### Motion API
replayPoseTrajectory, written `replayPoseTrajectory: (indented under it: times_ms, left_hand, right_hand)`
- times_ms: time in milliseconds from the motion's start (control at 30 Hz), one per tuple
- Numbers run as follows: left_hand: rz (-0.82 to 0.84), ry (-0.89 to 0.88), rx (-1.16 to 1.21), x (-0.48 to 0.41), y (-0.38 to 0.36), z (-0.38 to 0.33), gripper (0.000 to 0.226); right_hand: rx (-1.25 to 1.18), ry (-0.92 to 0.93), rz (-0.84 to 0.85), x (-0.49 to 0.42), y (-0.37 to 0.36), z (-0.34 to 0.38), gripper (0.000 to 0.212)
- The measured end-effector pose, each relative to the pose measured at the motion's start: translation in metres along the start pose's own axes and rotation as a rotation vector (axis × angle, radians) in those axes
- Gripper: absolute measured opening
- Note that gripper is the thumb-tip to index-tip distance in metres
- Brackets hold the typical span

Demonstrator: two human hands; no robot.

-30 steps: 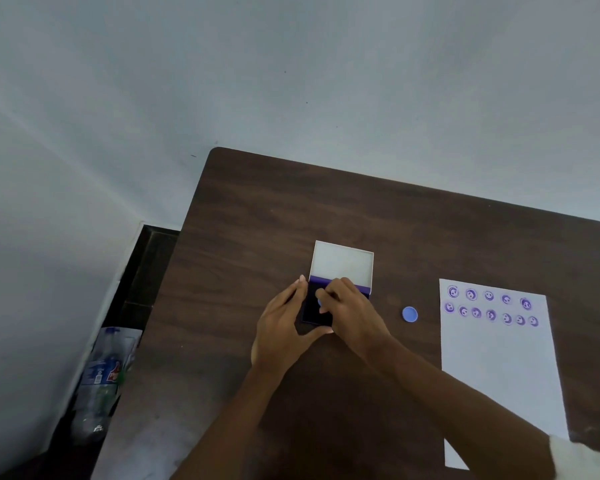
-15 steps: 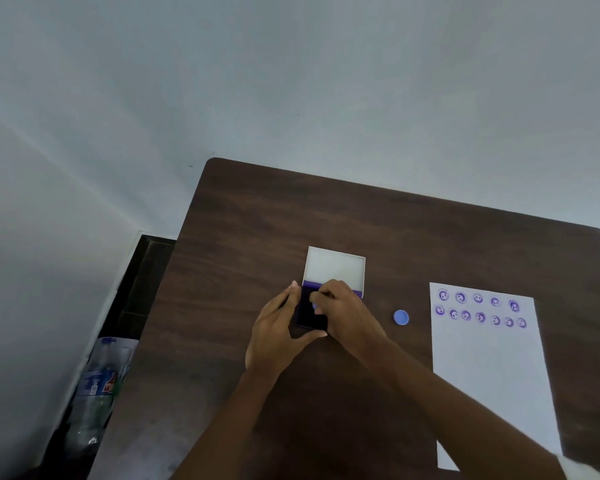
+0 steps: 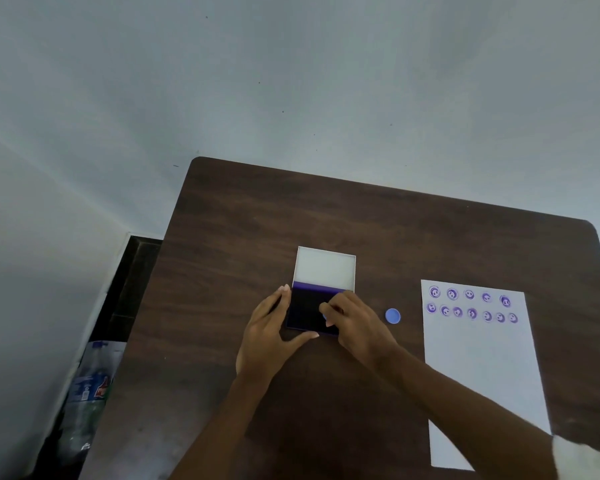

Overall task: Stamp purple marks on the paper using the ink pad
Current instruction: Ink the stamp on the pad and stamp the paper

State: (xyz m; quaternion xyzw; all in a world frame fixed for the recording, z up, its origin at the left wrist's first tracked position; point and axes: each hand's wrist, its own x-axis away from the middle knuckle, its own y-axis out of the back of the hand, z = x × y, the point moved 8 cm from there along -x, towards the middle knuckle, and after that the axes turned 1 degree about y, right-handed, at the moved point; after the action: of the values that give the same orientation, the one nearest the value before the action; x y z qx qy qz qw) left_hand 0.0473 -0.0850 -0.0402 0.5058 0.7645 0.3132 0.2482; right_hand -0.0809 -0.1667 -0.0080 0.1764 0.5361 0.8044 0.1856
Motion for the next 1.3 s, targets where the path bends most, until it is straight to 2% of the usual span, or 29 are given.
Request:
replayPoseTrajectory:
  times_ms: [100,167,333,467,533,600,700,800,900,1133,1300]
  left_hand:
    - [0.015,-0.006,-0.016,-0.001,0.000,-0.002,0.091]
    - [0.007,-0.019,-0.028,0.000,0.002,-0.004,0.091]
    - [0.026,0.015,-0.019,0.001,0.000,0.001,0.092]
    - [0.093,0.065,0.001,0.005,-0.006,0.002,0.101]
    - [0.077,0.129,0.041,0.013,-0.005,0.001,0.104]
    - [-0.029,0.085,0.023,0.027,-0.001,-0.016,0.091]
    - [-0.134,-0.181,0.025,0.053,-0.022,-0.071,0.058]
    - [-0.017,-0.341,0.070,0.066,-0.068,-0.125,0.046]
    - [0.120,-0.407,0.041,0.066,-0.113,-0.159,0.052]
    - [0.219,-0.422,-0.168,0.058,-0.151,-0.162,0.066]
    - [0.264,-0.443,-0.232,0.061,-0.157,-0.162,0.063]
  right_hand:
    - [0.035,0.145,0.073,-0.004,0.004,0.001,0.045]
    - [0.044,0.141,0.093,-0.005,0.007,0.002,0.043]
    - [-0.133,-0.165,-0.113,0.010,0.014,0.001,0.034]
    - [-0.383,-0.421,-0.415,0.051,0.039,-0.019,0.015]
    - [-0.465,-0.564,-0.518,0.082,0.050,-0.038,0.012]
    - [-0.490,-0.693,-0.584,0.113,0.058,-0.059,0.011]
    - [-0.450,-0.795,-0.673,0.157,0.071,-0.085,0.011]
    - [-0.393,-0.843,-0.655,0.182,0.076,-0.105,0.016]
    - [-0.355,-0.858,-0.618,0.188,0.077,-0.123,0.021]
    - [-0.293,-0.775,-0.441,0.166,0.062,-0.140,0.029]
    - [-0.298,-0.764,-0.360,0.158,0.048,-0.142,0.030]
